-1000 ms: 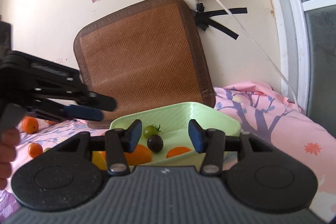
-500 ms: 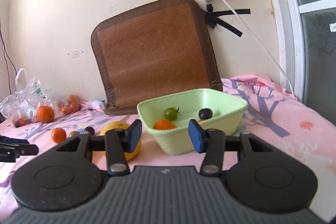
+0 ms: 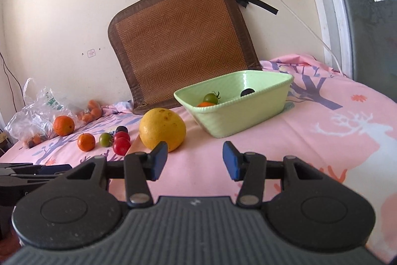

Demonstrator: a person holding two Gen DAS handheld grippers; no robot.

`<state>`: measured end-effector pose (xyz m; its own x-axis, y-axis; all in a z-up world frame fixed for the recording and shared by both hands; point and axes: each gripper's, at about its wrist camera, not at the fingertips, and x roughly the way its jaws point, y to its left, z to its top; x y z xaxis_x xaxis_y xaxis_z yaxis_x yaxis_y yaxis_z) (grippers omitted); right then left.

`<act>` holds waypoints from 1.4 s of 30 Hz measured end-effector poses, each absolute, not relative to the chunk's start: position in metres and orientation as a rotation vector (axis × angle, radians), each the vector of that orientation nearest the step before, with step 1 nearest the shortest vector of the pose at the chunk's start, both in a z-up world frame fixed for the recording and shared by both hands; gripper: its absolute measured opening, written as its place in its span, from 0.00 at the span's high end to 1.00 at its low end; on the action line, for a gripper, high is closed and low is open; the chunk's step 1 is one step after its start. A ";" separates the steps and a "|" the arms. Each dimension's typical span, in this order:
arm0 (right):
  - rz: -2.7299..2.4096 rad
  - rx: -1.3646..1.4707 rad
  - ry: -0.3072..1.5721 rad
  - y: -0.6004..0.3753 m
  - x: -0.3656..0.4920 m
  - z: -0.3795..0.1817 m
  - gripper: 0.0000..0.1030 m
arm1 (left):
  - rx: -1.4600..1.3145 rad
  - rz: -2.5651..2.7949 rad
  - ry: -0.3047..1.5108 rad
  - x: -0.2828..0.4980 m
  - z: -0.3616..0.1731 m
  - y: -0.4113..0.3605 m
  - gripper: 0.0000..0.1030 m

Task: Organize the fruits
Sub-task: 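Withdraw both tools from the basket back over the fruits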

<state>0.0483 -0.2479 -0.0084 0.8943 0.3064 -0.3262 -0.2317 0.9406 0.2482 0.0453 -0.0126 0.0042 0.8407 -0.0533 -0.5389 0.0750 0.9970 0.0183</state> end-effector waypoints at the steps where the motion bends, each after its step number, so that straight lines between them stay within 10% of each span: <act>1: 0.281 0.202 0.371 -0.247 0.048 -0.009 0.50 | 0.037 -0.065 0.571 0.046 0.004 -0.012 0.60; 42: 0.370 0.051 0.388 -0.219 0.045 -0.006 0.50 | -0.061 -0.045 0.641 0.065 0.005 0.024 0.56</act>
<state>0.0447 -0.2189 -0.0063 0.8595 0.3621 -0.3607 -0.3427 0.9319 0.1189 0.0654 0.0236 0.0054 0.8007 -0.0608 -0.5959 0.0230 0.9972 -0.0708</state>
